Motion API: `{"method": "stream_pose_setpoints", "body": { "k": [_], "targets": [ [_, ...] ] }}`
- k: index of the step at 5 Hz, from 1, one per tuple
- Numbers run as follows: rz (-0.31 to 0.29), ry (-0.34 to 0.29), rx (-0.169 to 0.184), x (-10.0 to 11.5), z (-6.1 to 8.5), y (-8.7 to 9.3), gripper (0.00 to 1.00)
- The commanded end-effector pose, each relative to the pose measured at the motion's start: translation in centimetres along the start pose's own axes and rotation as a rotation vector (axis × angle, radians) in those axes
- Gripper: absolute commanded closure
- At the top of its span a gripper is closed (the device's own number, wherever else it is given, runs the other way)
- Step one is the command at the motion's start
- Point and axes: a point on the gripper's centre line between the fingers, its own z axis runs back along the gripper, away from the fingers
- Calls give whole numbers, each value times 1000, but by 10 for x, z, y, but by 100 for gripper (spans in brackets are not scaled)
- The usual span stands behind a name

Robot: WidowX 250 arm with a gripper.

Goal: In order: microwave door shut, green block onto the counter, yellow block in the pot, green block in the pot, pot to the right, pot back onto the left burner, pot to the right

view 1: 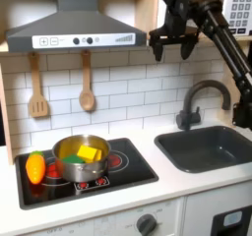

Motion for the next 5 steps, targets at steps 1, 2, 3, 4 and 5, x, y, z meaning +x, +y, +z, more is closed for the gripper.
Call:
{"method": "stream_pose_setpoints", "body": {
  "k": [1, 2, 3, 4, 5],
  "targets": [
    [-29, -56, -6, 3, 3, -4, 0],
    [-22, -89, -9, 4, -3, -3, 0],
    [-22, -134, -6, 6, 4, -7, 0],
    [-7, -175, 0, 11, 7, -6, 0],
    [-26, -197, -12, 18, 6, -13, 0]
  ]
}}
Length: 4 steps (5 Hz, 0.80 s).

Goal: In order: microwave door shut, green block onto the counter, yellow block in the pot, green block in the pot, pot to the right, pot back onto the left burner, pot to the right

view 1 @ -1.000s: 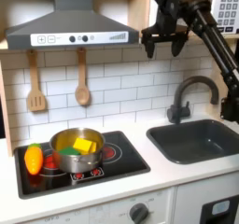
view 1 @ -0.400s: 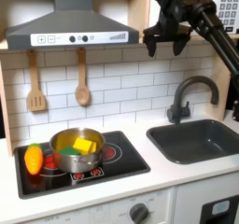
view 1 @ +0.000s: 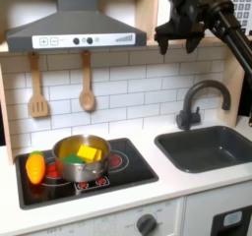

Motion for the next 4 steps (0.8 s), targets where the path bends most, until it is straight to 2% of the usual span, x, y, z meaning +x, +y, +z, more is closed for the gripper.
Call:
{"method": "stream_pose_setpoints", "body": {
  "k": [1, 4],
  "targets": [
    [5, -53, 10, 10, 2, -1, 0],
    [21, -148, 28, 26, 16, -3, 0]
  ]
}}
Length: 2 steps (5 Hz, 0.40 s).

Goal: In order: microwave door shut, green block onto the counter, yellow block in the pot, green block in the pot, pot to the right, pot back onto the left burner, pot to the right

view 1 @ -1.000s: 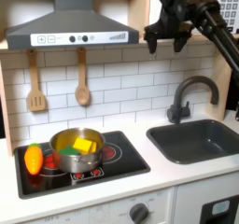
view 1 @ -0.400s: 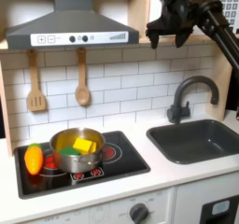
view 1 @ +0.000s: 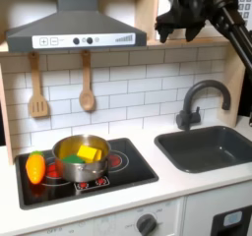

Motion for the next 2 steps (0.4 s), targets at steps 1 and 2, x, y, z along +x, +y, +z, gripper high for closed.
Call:
{"method": "stream_pose_setpoints", "body": {
  "k": [1, 2],
  "targets": [
    [3, -46, 5, 10, 5, -2, 0],
    [-10, -67, -4, 16, 7, -8, 0]
  ]
}}
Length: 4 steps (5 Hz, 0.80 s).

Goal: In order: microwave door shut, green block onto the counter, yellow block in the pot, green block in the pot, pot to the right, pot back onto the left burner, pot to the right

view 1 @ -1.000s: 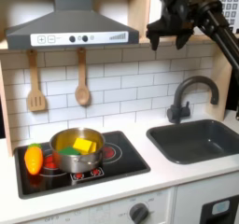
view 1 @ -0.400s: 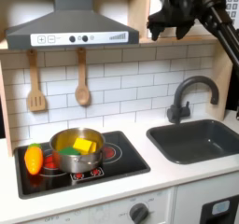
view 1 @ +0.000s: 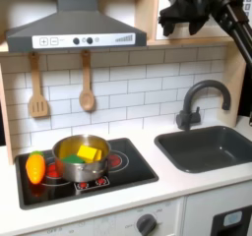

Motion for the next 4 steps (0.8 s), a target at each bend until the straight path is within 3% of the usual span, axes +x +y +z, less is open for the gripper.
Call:
{"method": "stream_pose_setpoints", "body": {
  "k": [1, 3, 4],
  "targets": [
    [0, -20, 10, 9, -2, 1, 0],
    [-2, -39, 11, 15, -4, 0, 0],
    [1, -39, 17, 16, -4, 3, 81]
  ]
}}
